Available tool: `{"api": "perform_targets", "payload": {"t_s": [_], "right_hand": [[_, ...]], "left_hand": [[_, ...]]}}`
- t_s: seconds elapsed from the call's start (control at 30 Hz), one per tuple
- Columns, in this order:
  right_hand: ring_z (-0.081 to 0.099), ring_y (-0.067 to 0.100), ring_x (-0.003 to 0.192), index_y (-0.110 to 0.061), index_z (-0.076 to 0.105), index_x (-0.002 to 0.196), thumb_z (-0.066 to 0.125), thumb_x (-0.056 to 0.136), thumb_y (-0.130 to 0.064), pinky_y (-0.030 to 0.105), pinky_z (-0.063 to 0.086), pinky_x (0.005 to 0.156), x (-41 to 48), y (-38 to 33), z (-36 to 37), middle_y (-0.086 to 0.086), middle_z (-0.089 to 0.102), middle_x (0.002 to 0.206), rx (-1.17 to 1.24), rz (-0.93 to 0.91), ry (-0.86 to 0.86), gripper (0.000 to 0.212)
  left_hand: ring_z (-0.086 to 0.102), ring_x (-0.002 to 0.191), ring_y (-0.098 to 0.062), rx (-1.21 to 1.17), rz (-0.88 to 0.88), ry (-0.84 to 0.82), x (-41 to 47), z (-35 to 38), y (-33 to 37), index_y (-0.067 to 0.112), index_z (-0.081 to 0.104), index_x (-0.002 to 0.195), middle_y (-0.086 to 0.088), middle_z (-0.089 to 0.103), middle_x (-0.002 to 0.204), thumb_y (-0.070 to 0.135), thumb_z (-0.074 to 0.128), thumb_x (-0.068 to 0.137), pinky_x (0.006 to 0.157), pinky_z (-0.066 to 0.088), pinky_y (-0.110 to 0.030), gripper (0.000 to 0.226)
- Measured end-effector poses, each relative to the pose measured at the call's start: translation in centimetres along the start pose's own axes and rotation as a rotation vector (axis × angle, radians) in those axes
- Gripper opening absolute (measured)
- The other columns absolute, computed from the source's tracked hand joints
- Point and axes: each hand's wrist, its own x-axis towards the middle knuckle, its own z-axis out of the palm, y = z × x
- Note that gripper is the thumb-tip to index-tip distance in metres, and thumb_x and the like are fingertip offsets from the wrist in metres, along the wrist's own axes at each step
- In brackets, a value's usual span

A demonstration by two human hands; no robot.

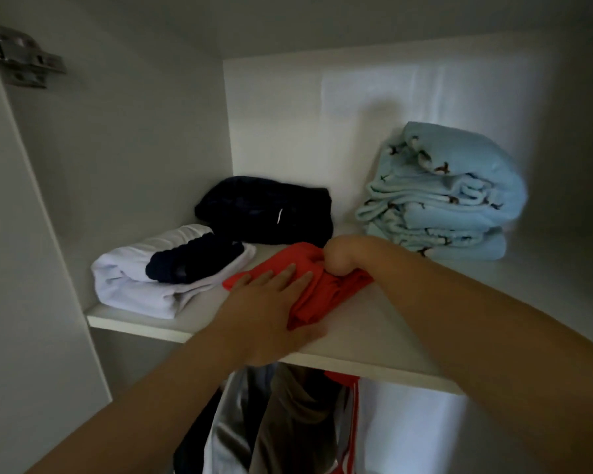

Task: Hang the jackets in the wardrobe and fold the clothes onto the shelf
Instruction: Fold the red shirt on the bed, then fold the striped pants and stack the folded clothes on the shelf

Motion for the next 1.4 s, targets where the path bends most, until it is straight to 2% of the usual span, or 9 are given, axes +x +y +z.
{"api": "perform_targets", "payload": {"t_s": [0.17, 0.33, 0.57, 0.7, 0.8, 0.9, 1.03, 1.23, 1.4], "right_hand": [[0.049, 0.028, 0.132, -0.014, 0.055, 0.141, 0.039, 0.107, -0.036, 0.031, 0.037, 0.108, 3.9, 0.5, 1.3, 0.010, 0.052, 0.147, 0.316, -0.173, 0.303, 0.044], [0.049, 0.035, 0.123, -0.031, 0.061, 0.132, 0.039, 0.093, -0.071, 0.048, 0.040, 0.102, 5.6, 0.5, 2.1, 0.011, 0.053, 0.133, 0.195, 0.064, 0.469, 0.060], [0.066, 0.029, 0.091, -0.009, 0.073, 0.099, 0.052, 0.096, -0.023, 0.038, 0.056, 0.080, 1.2, 0.2, 1.5, 0.013, 0.071, 0.103, 0.392, 0.055, 0.582, 0.025], [0.067, 0.028, 0.086, -0.002, 0.075, 0.093, 0.052, 0.095, -0.016, 0.036, 0.052, 0.076, -5.0, 0.1, 1.8, 0.015, 0.073, 0.095, 0.467, 0.100, 0.623, 0.026], [0.067, 0.022, 0.090, -0.011, 0.075, 0.090, 0.055, 0.097, -0.022, 0.030, 0.050, 0.082, -11.1, -0.6, 3.4, 0.009, 0.075, 0.094, 0.555, 0.198, 0.720, 0.024], [0.065, 0.012, 0.084, -0.022, 0.078, 0.090, 0.061, 0.093, -0.026, 0.017, 0.041, 0.073, -17.1, -2.2, 5.5, -0.004, 0.076, 0.089, 0.596, 0.359, 0.885, 0.018], [0.068, 0.015, 0.083, -0.022, 0.077, 0.089, 0.062, 0.093, -0.028, 0.028, 0.049, 0.081, -26.0, -5.9, 10.1, -0.007, 0.075, 0.086, 0.680, 0.627, 0.924, 0.017], [0.067, 0.013, 0.074, -0.017, 0.074, 0.086, 0.058, 0.096, -0.025, 0.027, 0.050, 0.068, -42.6, -13.2, 17.1, -0.004, 0.072, 0.079, 0.641, 1.086, 0.871, 0.021], [0.066, 0.016, 0.072, -0.015, 0.070, 0.085, 0.053, 0.097, -0.038, 0.038, 0.055, 0.069, -58.9, -21.9, 23.9, -0.001, 0.072, 0.076, 0.663, 1.583, 0.832, 0.031]], "left_hand": [[0.036, 0.141, -0.030, 0.117, -0.253, 0.011, 2.0, -0.2, 1.7, 0.036, 0.017, 0.157, 0.000, 0.022, 0.164, 0.085, 0.014, 0.082, 0.110, 0.026, -0.052, 0.089], [0.037, 0.138, -0.034, 0.101, -0.361, 0.039, 2.7, 0.7, 2.6, 0.033, 0.021, 0.156, -0.004, 0.028, 0.162, 0.090, -0.006, 0.070, 0.108, 0.023, -0.056, 0.107], [0.031, 0.143, -0.030, -0.096, -0.311, 0.211, 1.6, 1.4, 2.3, 0.032, 0.042, 0.147, -0.003, 0.042, 0.153, 0.088, 0.003, 0.080, 0.118, 0.013, -0.056, 0.095], [0.054, 0.123, -0.027, -0.209, -0.087, 0.443, 0.7, 1.1, 2.3, 0.022, 0.067, 0.119, -0.002, 0.065, 0.123, 0.058, 0.043, 0.094, 0.115, 0.030, -0.053, 0.050], [0.062, 0.102, -0.031, -0.313, 0.045, 0.546, 0.5, 0.5, 2.4, 0.013, 0.071, 0.106, -0.008, 0.068, 0.106, 0.029, 0.062, 0.093, 0.104, 0.042, -0.051, 0.023], [0.058, 0.098, -0.034, -0.228, 0.176, 0.622, 0.4, -0.7, 2.9, 0.011, 0.071, 0.107, -0.011, 0.068, 0.105, 0.021, 0.065, 0.092, 0.097, 0.041, -0.048, 0.020], [0.058, 0.098, -0.032, -0.366, 0.475, 0.710, -3.0, -0.6, 7.8, 0.014, 0.070, 0.104, -0.008, 0.067, 0.105, 0.020, 0.061, 0.093, 0.092, 0.039, -0.044, 0.015], [0.064, 0.087, -0.023, -0.832, 0.876, 0.426, -14.4, -0.1, 20.3, 0.014, 0.072, 0.096, 0.001, 0.070, 0.096, 0.021, 0.063, 0.093, 0.080, 0.047, -0.036, 0.012], [0.058, 0.073, -0.009, -1.021, 1.231, 0.150, -27.3, -1.9, 31.3, 0.017, 0.071, 0.092, 0.009, 0.066, 0.088, 0.021, 0.065, 0.090, 0.070, 0.044, -0.022, 0.008]]}}
